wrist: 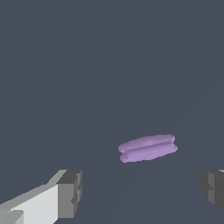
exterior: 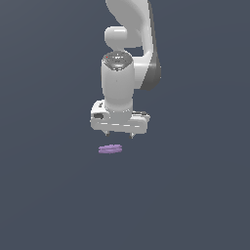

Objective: Pick up the object and move it to a goal position.

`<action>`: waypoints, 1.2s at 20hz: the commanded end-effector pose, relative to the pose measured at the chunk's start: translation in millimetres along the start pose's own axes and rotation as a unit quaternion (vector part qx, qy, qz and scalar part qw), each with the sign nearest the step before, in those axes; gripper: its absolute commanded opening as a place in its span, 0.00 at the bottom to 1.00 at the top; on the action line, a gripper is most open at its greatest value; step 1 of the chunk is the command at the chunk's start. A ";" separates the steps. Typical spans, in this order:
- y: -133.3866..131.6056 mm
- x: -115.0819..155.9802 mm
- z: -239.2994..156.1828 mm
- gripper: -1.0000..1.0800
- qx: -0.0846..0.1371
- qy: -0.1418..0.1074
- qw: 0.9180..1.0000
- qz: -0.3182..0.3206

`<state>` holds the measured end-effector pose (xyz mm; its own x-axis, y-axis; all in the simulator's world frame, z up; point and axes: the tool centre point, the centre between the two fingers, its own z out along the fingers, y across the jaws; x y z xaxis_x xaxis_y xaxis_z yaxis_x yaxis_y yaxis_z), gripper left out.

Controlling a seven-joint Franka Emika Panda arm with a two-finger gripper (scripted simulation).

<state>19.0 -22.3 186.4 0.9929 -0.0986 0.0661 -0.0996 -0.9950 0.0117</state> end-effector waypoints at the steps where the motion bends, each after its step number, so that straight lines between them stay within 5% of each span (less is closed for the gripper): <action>1: 1.6 -0.7 5.2 0.96 0.001 -0.002 1.000 0.028; 12: 12.0 -5.3 34.7 0.96 0.005 -0.014 0.981 0.193; 18: 18.6 -8.4 51.0 0.96 0.004 -0.020 0.959 0.284; 24: 25.8 -11.7 66.7 0.96 0.002 -0.025 0.927 0.373</action>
<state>9.9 -46.1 123.4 0.6855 -0.7280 0.0110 -0.7277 -0.6855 -0.0225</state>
